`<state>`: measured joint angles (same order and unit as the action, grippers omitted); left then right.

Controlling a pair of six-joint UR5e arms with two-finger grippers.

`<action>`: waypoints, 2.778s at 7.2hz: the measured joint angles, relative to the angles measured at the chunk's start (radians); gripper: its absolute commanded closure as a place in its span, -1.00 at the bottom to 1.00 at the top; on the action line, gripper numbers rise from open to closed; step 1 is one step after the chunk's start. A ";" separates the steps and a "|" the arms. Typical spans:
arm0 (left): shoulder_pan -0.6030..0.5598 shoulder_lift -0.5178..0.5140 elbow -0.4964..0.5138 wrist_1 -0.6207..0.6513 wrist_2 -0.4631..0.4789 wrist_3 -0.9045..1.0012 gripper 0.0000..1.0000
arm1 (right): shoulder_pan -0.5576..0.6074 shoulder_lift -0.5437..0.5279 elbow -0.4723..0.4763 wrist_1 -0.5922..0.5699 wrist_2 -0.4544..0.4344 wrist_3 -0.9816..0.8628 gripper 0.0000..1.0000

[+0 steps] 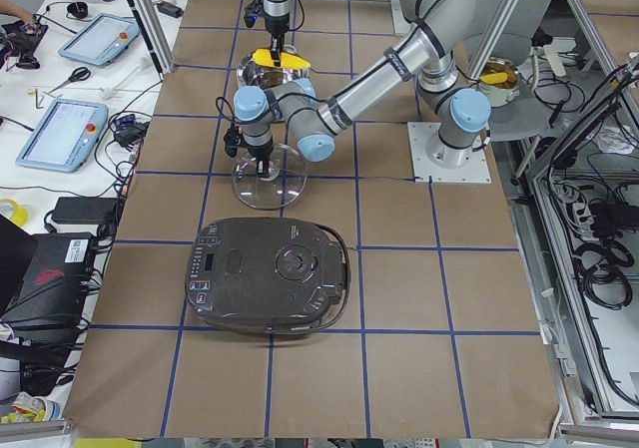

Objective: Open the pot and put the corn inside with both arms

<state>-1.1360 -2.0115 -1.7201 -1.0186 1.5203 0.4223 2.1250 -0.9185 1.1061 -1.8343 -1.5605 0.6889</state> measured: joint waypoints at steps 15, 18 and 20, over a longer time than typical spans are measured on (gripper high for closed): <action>-0.417 0.395 0.275 -0.551 0.063 -0.433 -0.85 | -0.583 -0.590 0.429 0.190 -0.005 -0.637 -1.00; -0.425 0.423 0.251 -0.551 0.040 -0.435 -1.00 | -0.603 -0.670 0.434 0.292 0.001 -0.689 -1.00; -0.427 0.445 0.226 -0.556 0.040 -0.419 -1.00 | -0.603 -0.678 0.423 0.314 0.008 -0.693 -1.00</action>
<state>-1.5633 -1.5661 -1.4942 -1.5741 1.5600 0.0036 1.5217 -1.5967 1.5288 -1.5205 -1.5528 -0.0041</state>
